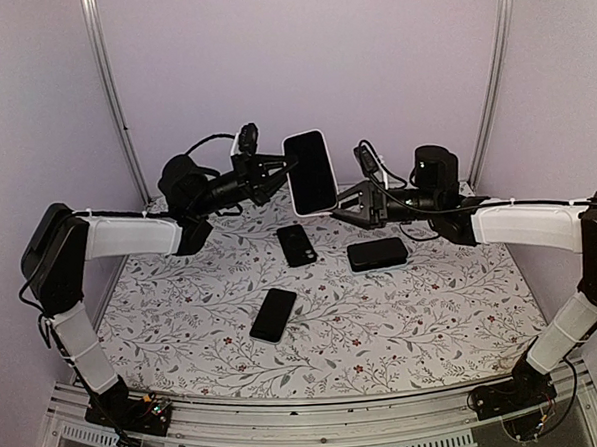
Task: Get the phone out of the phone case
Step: Remove the bottom right corner of the phone case from the phone, then remove the phone case from the phone.
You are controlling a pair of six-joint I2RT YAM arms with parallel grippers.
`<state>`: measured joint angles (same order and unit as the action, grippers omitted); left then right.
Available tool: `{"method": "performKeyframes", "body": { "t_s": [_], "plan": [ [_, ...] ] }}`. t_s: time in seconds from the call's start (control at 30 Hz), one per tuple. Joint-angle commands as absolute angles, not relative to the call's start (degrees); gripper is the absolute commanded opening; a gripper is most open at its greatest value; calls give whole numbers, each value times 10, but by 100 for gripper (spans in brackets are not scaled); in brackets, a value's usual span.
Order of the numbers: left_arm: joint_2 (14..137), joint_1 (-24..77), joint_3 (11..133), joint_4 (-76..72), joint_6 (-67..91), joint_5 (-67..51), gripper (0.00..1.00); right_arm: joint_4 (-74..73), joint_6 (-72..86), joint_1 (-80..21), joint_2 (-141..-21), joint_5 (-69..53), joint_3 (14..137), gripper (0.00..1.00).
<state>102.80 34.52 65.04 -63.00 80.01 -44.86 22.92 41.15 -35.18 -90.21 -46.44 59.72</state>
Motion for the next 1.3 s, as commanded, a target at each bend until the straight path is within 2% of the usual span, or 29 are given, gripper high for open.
{"method": "performKeyframes", "body": {
  "t_s": [0.0, 0.13, 0.2, 0.3, 0.37, 0.47, 0.53, 0.8, 1.27],
  "plan": [
    [1040, 400, 673, -634, 796, -512, 0, 220, 423, -354, -936, -430, 635, 81],
    [1051, 402, 675, -576, 765, -523, 0, 242, 442, -353, -955, -438, 656, 73],
    [1047, 400, 679, -496, 721, -516, 1, 249, 449, -353, -962, -436, 661, 60],
    [1038, 395, 692, -357, 636, -485, 16, 252, 460, -353, -970, -431, 661, 34],
    [1035, 388, 702, -273, 586, -456, 25, 252, 463, -353, -974, -423, 657, 21],
    [1039, 380, 719, -175, 527, -416, 39, 248, 466, -353, -977, -400, 645, 7],
    [1045, 377, 735, -112, 494, -389, 48, 233, 464, -353, -979, -382, 640, 1],
    [1059, 381, 780, 68, 408, -276, 64, 141, 407, -363, -983, -275, 625, 0],
    [1096, 460, 883, 214, 331, -121, 66, 2, 353, -413, -1015, -144, 701, 0]
  ]
}}
